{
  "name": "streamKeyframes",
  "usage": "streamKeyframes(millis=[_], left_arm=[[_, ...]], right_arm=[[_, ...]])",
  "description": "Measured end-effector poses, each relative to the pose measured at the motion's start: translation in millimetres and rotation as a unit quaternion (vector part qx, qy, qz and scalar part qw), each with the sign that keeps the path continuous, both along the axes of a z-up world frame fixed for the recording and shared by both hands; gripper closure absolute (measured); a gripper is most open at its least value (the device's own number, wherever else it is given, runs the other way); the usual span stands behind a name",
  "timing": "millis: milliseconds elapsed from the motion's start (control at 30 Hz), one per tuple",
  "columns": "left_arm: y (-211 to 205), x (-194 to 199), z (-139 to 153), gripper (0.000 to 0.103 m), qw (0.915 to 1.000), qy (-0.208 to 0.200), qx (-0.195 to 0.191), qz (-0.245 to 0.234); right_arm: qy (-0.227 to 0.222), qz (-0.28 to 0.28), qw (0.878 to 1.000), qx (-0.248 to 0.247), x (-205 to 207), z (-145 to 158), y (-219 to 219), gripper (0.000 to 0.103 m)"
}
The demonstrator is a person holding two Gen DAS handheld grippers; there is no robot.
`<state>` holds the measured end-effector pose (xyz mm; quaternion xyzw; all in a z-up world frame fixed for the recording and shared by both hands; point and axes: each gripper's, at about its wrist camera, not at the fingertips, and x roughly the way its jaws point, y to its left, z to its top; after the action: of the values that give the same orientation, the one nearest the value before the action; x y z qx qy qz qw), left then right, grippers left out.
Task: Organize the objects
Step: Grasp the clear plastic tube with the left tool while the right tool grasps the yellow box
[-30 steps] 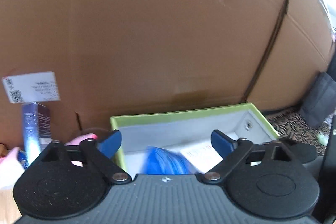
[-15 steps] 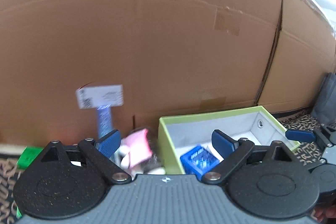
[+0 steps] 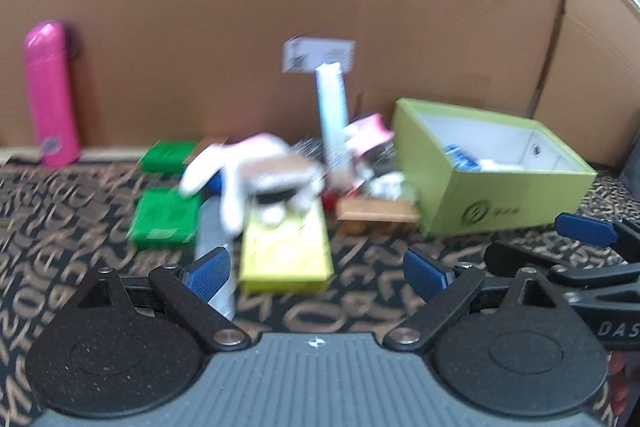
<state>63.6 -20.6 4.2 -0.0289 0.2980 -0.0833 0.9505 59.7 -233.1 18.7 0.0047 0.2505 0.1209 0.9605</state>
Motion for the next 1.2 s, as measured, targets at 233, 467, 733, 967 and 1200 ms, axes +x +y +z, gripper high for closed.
streamKeyframes(millis=[233,467,733,967,1200], left_arm=[[52.2,-11.2,-21.0,0.007,0.9989,0.014,0.001,0.044],[92.1,-7.4,-28.7,0.007,0.9971,0.023,-0.025,0.068],[119.5,-8.6,-22.7,0.007,0.9955,0.013,-0.055,0.076],[115.7,2.4,-21.8,0.007,0.9957,0.022,-0.072,0.055],[77.2,39.5,-41.9,0.012,0.9955,0.060,-0.074,0.006]], right_arm=[[0.018,0.029,0.999,-0.022,-4.2,-29.7,39.6,0.000],[0.048,0.043,0.997,-0.032,21.1,-45.0,83.8,0.001],[0.070,0.050,0.996,-0.035,63.7,-49.8,129.2,0.007],[0.100,0.045,0.994,-0.026,77.6,-68.7,133.1,0.034],[0.103,0.049,0.994,-0.005,35.2,-59.0,88.5,0.037]])
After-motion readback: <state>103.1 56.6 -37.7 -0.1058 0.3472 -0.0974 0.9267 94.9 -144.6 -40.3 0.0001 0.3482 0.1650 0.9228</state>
